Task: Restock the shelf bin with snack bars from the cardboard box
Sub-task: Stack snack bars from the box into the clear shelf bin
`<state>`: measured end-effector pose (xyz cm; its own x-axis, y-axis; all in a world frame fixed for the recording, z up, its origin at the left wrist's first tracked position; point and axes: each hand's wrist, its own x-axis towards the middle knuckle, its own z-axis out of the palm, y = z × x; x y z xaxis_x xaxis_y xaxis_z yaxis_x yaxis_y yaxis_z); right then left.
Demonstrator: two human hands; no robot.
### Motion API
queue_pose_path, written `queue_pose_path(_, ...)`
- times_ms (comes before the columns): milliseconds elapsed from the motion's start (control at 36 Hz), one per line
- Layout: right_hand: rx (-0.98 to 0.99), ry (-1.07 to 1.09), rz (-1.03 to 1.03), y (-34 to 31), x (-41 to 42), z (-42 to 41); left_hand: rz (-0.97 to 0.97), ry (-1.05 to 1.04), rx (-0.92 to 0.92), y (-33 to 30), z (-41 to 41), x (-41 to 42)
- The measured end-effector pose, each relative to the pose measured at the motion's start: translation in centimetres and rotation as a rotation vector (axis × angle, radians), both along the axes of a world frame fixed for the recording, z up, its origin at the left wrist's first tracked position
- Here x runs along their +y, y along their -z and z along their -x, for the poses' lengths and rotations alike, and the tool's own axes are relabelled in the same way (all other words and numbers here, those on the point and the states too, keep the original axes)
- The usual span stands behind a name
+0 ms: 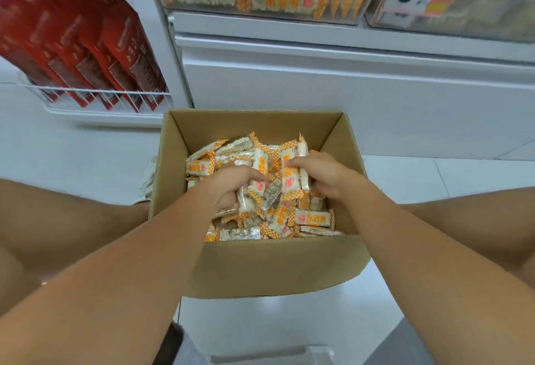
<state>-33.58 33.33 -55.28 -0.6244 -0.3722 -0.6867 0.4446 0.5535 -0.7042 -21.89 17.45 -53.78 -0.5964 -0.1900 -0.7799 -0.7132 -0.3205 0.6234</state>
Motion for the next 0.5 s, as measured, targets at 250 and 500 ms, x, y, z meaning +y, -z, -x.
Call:
queue_pose_path(250,0.203,-0.053,0.291,-14.5,-1.9,1.9,-0.145,0.004,0.361,-11.5,5.3,0.0)
queue_pose_path(500,0.467,-0.204,0.44,-29.2,-4.9,5.4,-0.038,0.113,0.603,-24.3,9.1,-4.2)
